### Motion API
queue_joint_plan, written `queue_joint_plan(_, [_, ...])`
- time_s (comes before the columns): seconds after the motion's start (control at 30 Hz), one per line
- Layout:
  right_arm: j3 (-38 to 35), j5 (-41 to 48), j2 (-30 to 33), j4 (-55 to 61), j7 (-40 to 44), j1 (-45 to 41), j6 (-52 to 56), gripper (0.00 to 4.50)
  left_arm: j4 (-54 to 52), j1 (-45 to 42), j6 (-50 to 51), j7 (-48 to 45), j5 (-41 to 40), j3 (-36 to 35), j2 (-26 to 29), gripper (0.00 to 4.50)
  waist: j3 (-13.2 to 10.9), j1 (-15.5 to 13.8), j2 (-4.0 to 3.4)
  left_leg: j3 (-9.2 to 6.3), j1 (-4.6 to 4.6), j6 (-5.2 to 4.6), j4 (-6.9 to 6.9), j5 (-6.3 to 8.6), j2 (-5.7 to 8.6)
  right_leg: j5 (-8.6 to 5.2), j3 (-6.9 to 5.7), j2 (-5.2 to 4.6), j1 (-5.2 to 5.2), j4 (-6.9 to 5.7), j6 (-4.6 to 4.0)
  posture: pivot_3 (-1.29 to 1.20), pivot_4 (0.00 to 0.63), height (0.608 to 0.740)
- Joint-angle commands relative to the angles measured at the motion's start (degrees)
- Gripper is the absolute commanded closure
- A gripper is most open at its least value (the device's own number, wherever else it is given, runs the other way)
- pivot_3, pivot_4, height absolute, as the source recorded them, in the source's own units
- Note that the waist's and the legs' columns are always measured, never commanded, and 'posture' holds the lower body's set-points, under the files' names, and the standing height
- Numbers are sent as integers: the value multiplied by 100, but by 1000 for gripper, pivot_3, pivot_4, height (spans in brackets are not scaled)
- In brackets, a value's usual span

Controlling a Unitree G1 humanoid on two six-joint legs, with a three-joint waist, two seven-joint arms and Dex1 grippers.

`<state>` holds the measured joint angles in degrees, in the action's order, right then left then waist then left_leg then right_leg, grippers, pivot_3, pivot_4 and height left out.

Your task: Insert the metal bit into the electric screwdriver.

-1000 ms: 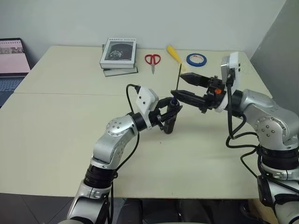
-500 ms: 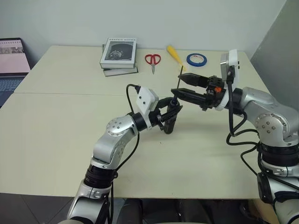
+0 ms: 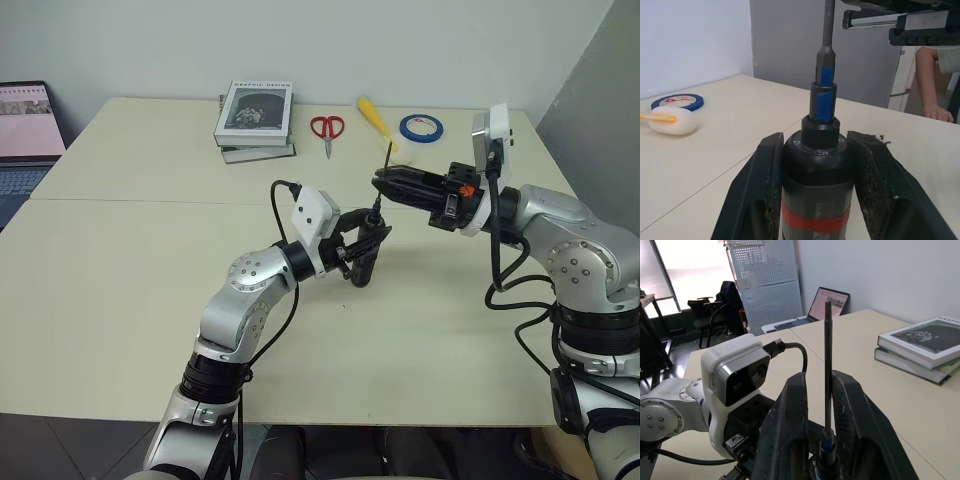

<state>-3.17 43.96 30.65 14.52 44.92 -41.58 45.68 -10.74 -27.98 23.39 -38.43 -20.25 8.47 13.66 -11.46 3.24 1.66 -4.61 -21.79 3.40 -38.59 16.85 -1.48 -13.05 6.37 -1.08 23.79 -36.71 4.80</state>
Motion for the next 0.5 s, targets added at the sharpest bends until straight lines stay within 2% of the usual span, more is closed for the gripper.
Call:
queue_joint_plan(0.03, [-60,35,26,127,41,-69,-63,3767,17,-130,-91,-39,7,5,-9,2867,0,0,0,0,0,0,0,0,0,0,0,0,0,0,0,0,150,740])
queue_joint_plan(0.13, [-25,-24,72,162,82,-20,-110,3767,41,-151,-108,-41,16,-3,-16,2867,0,0,0,0,0,0,0,0,0,0,0,0,0,0,0,0,150,740])
queue_joint_plan(0.23, [-17,-67,62,145,82,-7,-173,3255,58,-160,-122,-47,25,-4,-25,2867,0,0,0,0,0,0,0,0,0,0,0,0,0,0,0,0,150,740])
queue_joint_plan(0.5, [-132,-75,233,170,128,54,-158,1359,100,-251,-142,-50,10,-32,-51,2867,0,-1,0,0,0,0,0,0,0,0,0,0,0,0,0,0,150,740])
